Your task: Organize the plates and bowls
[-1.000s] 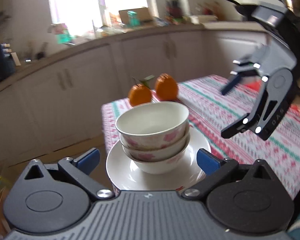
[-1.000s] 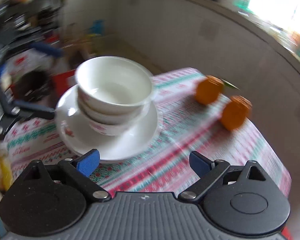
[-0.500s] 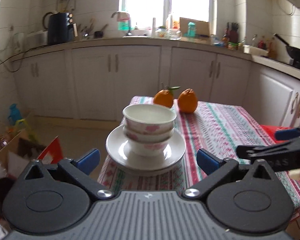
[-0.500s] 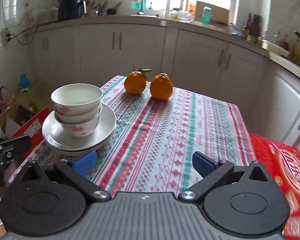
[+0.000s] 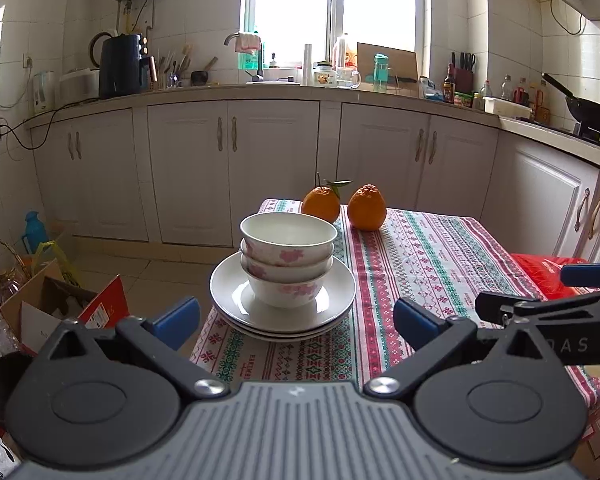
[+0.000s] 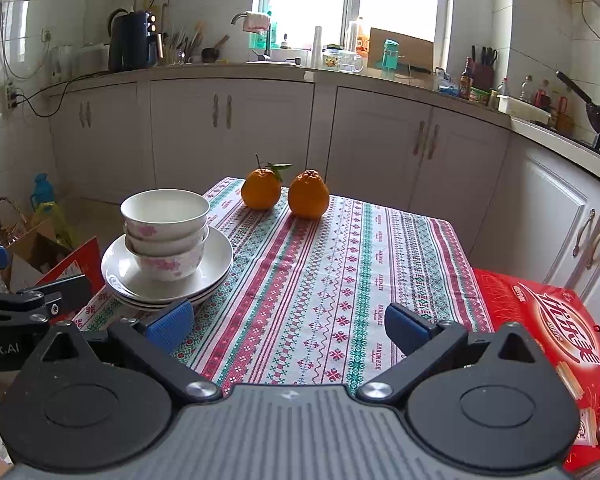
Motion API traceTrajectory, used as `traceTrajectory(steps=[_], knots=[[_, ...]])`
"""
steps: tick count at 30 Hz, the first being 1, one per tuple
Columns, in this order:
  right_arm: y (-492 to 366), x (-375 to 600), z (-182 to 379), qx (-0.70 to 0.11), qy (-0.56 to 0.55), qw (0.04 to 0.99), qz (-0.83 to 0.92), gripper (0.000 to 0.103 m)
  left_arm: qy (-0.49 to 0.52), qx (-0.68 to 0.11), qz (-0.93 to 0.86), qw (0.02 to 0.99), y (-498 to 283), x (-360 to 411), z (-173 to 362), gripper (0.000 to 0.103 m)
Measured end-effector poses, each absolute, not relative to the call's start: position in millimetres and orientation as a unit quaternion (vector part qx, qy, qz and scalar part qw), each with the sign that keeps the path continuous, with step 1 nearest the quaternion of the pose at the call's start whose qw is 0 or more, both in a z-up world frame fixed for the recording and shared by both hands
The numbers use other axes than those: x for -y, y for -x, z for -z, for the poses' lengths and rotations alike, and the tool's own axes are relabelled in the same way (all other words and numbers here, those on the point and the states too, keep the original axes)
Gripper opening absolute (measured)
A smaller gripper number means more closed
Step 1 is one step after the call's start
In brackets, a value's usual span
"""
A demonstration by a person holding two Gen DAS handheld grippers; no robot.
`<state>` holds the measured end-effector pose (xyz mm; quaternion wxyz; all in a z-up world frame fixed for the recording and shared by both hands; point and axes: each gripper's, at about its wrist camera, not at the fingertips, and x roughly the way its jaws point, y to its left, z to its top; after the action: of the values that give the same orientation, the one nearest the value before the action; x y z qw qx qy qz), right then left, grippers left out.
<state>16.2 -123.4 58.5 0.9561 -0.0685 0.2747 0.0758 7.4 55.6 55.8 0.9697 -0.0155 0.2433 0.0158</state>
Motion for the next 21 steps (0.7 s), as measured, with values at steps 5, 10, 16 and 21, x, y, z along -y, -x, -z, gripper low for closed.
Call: traceTrajectory(steps=[5,10,16,21], knots=[[-14.1,122.9,-57.2,-0.276,0.07,0.956,-0.071,0.103,0.019,-0.247,-0.013,0.969,-6.3,-54.2,-54.2,0.102],[-14.0,123.6,-56.9,-0.276,0.069,0.956,-0.066,0.103,0.019,-0.247,-0.018,0.969,-6.6,-53.4,-55.3,0.102],[-13.9,122.3,-57.2,-0.272,0.072,0.958,-0.063,0.103,0.02,-0.247,-0.018,0.969,-6.6,-53.5,-56.0,0.102],[-13.5,122.4,-57.6,-0.271,0.072,0.958,-0.062,0.103,0.021,-0.247,-0.018,0.969,-5.8,-53.5,-55.7,0.102]])
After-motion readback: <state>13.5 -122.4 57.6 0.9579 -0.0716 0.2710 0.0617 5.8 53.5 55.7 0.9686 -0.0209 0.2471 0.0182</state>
